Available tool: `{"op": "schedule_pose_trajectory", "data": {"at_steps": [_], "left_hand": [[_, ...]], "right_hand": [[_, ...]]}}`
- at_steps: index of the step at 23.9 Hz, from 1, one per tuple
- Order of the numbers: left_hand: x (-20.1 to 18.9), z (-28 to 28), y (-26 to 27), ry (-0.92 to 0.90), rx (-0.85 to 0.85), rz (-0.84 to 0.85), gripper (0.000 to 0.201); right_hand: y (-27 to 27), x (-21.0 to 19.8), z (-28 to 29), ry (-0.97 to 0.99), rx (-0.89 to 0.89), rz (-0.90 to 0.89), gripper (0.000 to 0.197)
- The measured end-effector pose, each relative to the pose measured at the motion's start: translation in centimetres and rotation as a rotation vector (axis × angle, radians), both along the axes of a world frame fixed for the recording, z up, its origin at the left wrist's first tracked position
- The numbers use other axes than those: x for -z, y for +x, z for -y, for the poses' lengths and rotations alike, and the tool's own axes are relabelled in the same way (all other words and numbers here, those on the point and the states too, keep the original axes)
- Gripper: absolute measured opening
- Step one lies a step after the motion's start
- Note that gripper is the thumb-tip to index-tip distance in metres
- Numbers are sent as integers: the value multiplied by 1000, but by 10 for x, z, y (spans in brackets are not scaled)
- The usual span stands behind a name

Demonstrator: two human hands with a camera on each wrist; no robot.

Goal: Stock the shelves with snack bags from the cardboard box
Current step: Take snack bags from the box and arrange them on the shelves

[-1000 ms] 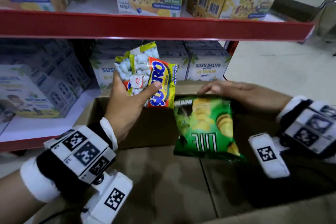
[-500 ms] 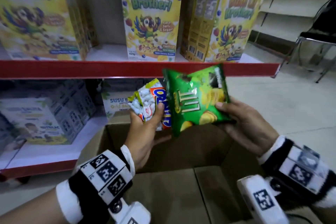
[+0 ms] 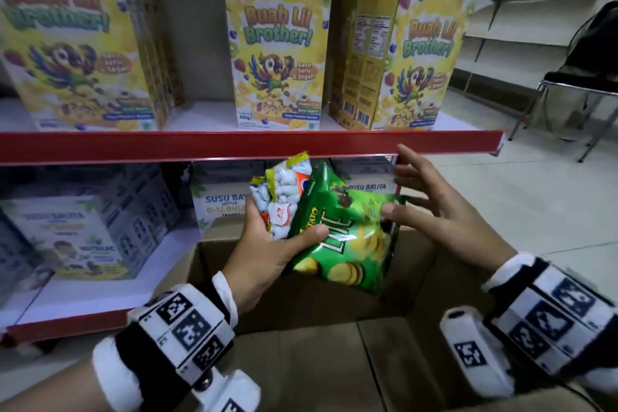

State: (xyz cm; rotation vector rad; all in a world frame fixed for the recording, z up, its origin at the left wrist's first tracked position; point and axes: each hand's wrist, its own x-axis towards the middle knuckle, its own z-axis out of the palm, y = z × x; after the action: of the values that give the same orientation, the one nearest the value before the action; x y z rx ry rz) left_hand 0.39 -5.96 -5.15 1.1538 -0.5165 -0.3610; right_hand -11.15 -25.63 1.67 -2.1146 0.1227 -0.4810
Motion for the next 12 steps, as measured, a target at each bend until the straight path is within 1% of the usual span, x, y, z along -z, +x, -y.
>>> {"op": "schedule_pose_trajectory", "data": {"at_steps": [1, 2, 3, 4, 5, 6, 7, 8, 10, 12], "left_hand": [[0, 0, -1, 12, 36, 28, 102], [0, 2, -3, 9, 68, 48, 100], [-1, 2, -4, -1, 94, 64, 96], [-3, 4, -5, -9, 108, 71, 94], [-5, 5, -6, -11, 112, 69, 93], [-7, 6, -4, -9, 103, 60, 91], [-9, 7, -1, -10, 86, 41, 87], [-11, 8, 2, -13, 68, 16, 80], [-16, 11, 11, -14, 14, 6, 65], [-21, 17, 18, -10, -54, 58, 53]], "right_hand": [[0, -9, 4, -141, -63, -70, 78], [2, -14, 5, -222, -118, -162, 80], [3, -15, 6, -233, -162, -237, 76], [3, -14, 7, -194, -209, -273, 65], [2, -12, 9, -134, -251, -267, 51], [0, -10, 12, -71, -259, -234, 40], [-3, -11, 16, -4, -236, -186, 33], [-5, -11, 21, 73, -199, -126, 30], [-8, -14, 31, 218, -115, -6, 32], [-6, -16, 35, 290, -56, 78, 38]]}}
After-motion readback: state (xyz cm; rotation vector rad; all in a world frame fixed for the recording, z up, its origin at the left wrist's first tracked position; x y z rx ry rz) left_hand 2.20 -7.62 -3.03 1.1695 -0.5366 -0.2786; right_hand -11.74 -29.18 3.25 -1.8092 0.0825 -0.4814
